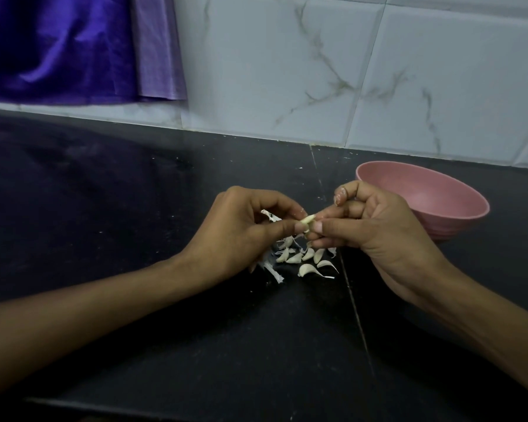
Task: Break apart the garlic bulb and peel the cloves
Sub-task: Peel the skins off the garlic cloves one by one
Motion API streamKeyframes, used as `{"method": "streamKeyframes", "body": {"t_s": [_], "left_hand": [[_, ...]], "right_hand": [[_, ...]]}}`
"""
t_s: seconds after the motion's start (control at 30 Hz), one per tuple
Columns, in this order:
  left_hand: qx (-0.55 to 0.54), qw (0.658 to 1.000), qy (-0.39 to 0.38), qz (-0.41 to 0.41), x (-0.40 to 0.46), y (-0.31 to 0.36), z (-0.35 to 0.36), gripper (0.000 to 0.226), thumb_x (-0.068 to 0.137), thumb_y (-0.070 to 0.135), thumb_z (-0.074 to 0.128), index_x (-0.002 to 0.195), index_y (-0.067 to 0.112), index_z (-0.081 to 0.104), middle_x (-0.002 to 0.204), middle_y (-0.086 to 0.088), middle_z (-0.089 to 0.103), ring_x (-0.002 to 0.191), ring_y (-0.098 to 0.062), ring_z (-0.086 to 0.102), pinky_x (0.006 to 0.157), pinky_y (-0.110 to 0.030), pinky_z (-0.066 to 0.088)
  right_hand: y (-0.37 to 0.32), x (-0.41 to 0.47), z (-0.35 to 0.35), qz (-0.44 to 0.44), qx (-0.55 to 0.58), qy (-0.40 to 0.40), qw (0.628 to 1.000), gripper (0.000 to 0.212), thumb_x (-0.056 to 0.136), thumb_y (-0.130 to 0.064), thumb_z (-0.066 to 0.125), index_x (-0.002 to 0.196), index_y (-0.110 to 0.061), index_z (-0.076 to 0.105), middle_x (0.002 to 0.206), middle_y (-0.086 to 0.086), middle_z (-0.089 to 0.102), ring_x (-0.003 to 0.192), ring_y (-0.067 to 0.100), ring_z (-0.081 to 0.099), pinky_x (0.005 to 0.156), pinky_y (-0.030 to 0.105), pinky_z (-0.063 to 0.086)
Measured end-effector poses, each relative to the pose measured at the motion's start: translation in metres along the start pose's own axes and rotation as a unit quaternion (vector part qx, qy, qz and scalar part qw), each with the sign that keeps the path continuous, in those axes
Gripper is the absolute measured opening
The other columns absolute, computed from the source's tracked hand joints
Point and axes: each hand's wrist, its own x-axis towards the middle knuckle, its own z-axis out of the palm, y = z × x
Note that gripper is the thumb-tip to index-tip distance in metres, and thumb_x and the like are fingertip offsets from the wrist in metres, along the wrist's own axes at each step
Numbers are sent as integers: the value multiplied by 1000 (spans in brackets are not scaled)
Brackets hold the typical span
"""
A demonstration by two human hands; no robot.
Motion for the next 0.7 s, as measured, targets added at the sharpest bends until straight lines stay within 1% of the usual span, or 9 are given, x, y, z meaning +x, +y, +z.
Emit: {"method": "streamKeyframes", "body": {"t_s": [0.07, 0.2, 0.27, 0.33, 0.37, 0.43, 0.47, 0.6, 0.7], "left_hand": [[-29, 999, -11, -20, 1, -1, 0, 4, 86, 18, 72, 89, 16, 74, 58, 8, 64, 35, -13, 47, 36, -22, 41], [-66, 996, -27, -55, 2, -2, 1, 9, 89, 18, 68, 93, 11, 72, 50, 7, 59, 35, -11, 45, 37, -22, 40], [-89, 993, -32, -68, 3, -3, 0, 12, 89, 20, 67, 93, 10, 71, 51, -2, 60, 35, -14, 44, 36, -22, 39], [-104, 991, -37, -75, 3, -3, 1, 13, 89, 22, 67, 93, 11, 72, 61, -19, 64, 38, -20, 45, 37, -22, 39], [-110, 990, -36, -78, 3, -3, 1, 13, 89, 21, 67, 93, 10, 72, 61, -18, 64, 38, -18, 45, 36, -22, 39], [-111, 991, -29, -74, 3, -3, 2, 12, 90, 17, 66, 94, 6, 70, 49, 1, 59, 35, -11, 45, 34, -20, 39], [-106, 992, -22, -69, 3, -4, 2, 12, 90, 16, 66, 95, 6, 70, 47, 3, 57, 35, -10, 45, 34, -20, 39], [-65, 997, 21, -28, 3, -4, 0, 6, 88, 22, 69, 90, 17, 72, 62, -5, 65, 37, -19, 47, 37, -22, 40], [-40, 998, 40, -6, 3, -4, 0, 4, 88, 24, 69, 88, 21, 72, 57, 0, 62, 37, -21, 48, 38, -23, 41]], "right_hand": [[0, 0, 0, -1, 0, 1, 1000, 32, 78, 17, 66, 88, -8, 48, 73, 14, 71, 65, 26, 69, 64, 33, 61], [1, 0, -1, -1, -4, 5, 1000, 33, 78, 18, 66, 86, -9, 50, 72, 13, 70, 66, 27, 70, 64, 33, 61], [1, 0, -1, 0, -7, 3, 1000, 33, 77, 19, 66, 86, -9, 50, 71, 12, 70, 65, 27, 70, 63, 32, 62], [1, 1, -1, 0, -9, 3, 1000, 33, 77, 19, 66, 86, -9, 50, 71, 11, 71, 65, 26, 70, 62, 31, 61], [1, 1, -1, -1, -9, 3, 1000, 33, 77, 19, 66, 87, -9, 50, 71, 11, 71, 65, 26, 70, 62, 31, 61], [1, 1, -2, 3, -4, 3, 1000, 31, 78, 17, 67, 89, -8, 51, 73, 13, 71, 67, 27, 71, 62, 32, 62], [2, 1, -2, 6, 1, 3, 1000, 30, 78, 15, 67, 91, -7, 53, 75, 13, 71, 68, 27, 71, 63, 33, 62], [1, 1, -2, 33, 12, -7, 999, 23, 81, 5, 68, 102, -1, 60, 85, 18, 70, 72, 27, 71, 60, 35, 61], [1, 1, -3, 53, -3, -23, 998, 15, 83, -3, 67, 98, 0, 67, 86, 15, 71, 67, 23, 66, 53, 31, 57]]}}
